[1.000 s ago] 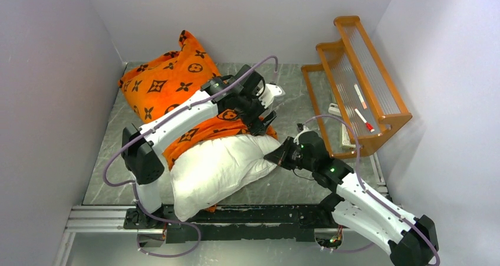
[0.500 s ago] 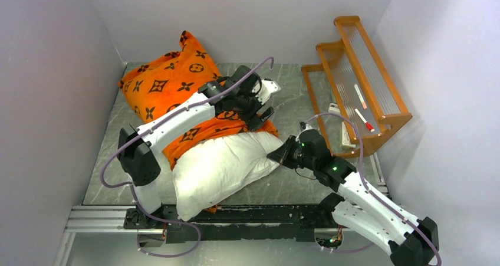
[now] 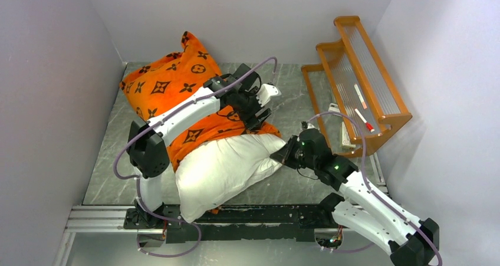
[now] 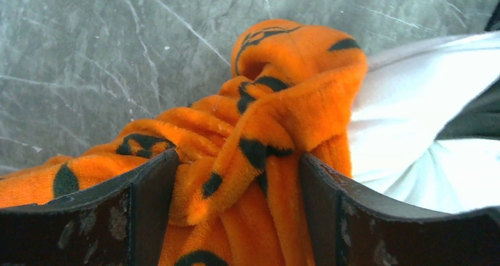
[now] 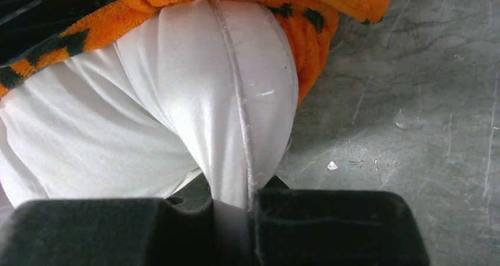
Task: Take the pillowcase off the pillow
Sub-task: Remove the pillow from the pillowcase.
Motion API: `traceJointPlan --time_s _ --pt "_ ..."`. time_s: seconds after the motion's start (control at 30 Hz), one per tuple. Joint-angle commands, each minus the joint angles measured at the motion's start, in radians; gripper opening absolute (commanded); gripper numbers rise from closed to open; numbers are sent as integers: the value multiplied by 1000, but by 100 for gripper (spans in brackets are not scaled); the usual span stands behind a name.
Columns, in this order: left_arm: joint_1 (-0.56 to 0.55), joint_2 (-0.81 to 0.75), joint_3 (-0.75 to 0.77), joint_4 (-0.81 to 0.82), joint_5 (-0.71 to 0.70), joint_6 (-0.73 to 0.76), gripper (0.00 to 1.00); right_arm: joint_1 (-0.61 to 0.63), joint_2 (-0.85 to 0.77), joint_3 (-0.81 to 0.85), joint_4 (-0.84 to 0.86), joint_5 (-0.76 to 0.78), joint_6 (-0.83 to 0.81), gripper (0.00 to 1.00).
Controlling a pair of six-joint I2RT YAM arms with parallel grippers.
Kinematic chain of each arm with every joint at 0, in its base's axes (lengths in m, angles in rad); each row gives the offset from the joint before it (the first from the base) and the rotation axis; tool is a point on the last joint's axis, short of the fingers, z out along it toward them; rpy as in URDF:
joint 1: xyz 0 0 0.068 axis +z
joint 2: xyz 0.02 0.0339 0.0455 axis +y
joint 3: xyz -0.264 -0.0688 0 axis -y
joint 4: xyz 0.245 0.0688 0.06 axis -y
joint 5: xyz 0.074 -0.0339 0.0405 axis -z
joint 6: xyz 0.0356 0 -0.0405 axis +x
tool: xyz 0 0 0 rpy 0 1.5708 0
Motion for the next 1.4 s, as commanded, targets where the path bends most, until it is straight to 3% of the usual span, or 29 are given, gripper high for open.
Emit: traceJointPlan --time_s 0.0,0.07,0.1,0.13,0.33,0.5,0.67,0.77,0.93,1.03,1.1,1.2,1.37 --pt "11 -33 5 -102 171 69 68 -18 9 36 -56 106 -46 0" --pt "13 -7 21 -122 166 59 37 -19 16 37 -48 102 -44 0" --pt "13 9 31 -134 139 48 10 -20 18 42 -52 110 -44 0" --pt "15 23 35 -138 86 20 5 -23 20 54 -61 116 -41 0" --pt "59 -82 -52 -25 -282 -186 5 -192 95 210 -109 99 -125 0" --pt "226 -238 -119 24 -440 -308 5 -410 182 306 -158 11 -208 0" --pt "375 -363 -198 26 -494 -362 5 -589 212 329 -108 -263 -242 0" --pt "435 -399 -245 22 -504 -375 5 -642 257 351 -118 -328 -265 0" --pt "447 -440 -311 80 -260 -356 5 -644 306 367 -84 -436 -305 1" --pt "444 -438 -324 112 -86 -378 5 -644 360 409 -131 -470 -376 16" --pt "420 -421 -310 109 -29 -399 5 -639 399 458 -198 -438 -427 38" --pt "371 -402 -298 119 -112 -450 5 -608 402 543 -279 -268 -466 61" --pt "377 -353 -259 103 -308 -514 5 -581 346 643 -401 -47 -495 87"
